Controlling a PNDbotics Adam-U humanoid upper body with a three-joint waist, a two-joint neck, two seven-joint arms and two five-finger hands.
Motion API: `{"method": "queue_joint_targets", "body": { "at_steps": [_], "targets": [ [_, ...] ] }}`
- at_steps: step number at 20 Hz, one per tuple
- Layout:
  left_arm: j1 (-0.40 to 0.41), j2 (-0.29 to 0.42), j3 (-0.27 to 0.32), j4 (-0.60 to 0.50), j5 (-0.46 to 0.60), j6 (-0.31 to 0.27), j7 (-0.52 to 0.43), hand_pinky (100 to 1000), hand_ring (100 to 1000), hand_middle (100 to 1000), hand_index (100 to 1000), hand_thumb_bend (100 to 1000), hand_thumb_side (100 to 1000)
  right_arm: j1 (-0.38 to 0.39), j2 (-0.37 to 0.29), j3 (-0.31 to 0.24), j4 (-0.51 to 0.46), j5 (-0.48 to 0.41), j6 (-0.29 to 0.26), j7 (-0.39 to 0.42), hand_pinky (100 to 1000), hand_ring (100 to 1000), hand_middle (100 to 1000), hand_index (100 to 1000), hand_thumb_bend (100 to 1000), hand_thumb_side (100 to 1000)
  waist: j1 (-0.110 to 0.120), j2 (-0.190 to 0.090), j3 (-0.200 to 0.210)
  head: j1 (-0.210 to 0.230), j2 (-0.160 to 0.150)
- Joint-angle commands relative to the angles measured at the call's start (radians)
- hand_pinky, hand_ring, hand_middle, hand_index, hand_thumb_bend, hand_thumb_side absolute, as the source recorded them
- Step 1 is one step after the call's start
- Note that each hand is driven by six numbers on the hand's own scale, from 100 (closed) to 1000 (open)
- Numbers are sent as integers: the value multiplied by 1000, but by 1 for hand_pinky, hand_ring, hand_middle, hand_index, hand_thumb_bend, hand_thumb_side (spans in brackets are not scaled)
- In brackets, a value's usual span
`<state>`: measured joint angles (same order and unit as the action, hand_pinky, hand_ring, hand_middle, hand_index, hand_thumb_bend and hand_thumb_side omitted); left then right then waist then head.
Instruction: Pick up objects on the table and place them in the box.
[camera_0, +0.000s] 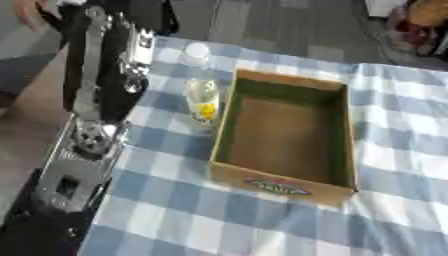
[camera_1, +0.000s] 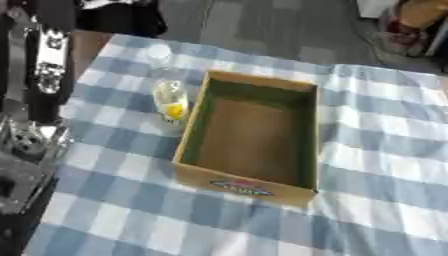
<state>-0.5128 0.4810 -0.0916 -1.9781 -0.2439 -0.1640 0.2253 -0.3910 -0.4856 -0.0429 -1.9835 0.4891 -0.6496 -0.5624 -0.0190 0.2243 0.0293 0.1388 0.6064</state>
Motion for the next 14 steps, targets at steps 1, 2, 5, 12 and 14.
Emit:
{"method": "queue_joint_targets", "body": {
  "at_steps": [1,2,5,12,14],
  "targets": [
    [-16,111,5,25,-7,53,-54,758,648,747,801,376,853,2,-37,-11,-17,-5,-86,-96,159,302,246,371,100,913,7,-26,-3,-10,14],
    [-19,131,2,39,-4,60,-70,772,661,759,818,391,871,4,-39,-11,-17,-6,-85,-94,160,303,246,371,100,914,10,-29,-3,-11,16],
    [-37,193,-18,106,-27,64,-142,793,677,772,843,522,853,9,-47,-7,-17,-7,-84,-84,159,303,247,371,100,916,17,-38,-4,-18,6],
    [-102,249,-51,243,-57,30,-291,819,695,792,893,887,717,10,-52,-3,-17,-20,-84,-67,160,303,248,371,100,917,25,-51,-12,-5,-2],
    [-121,268,-61,280,-53,29,-347,821,702,797,903,970,689,10,-53,-1,-17,-23,-85,-63,160,303,248,371,100,917,27,-53,-14,-3,1]
  ]
}}
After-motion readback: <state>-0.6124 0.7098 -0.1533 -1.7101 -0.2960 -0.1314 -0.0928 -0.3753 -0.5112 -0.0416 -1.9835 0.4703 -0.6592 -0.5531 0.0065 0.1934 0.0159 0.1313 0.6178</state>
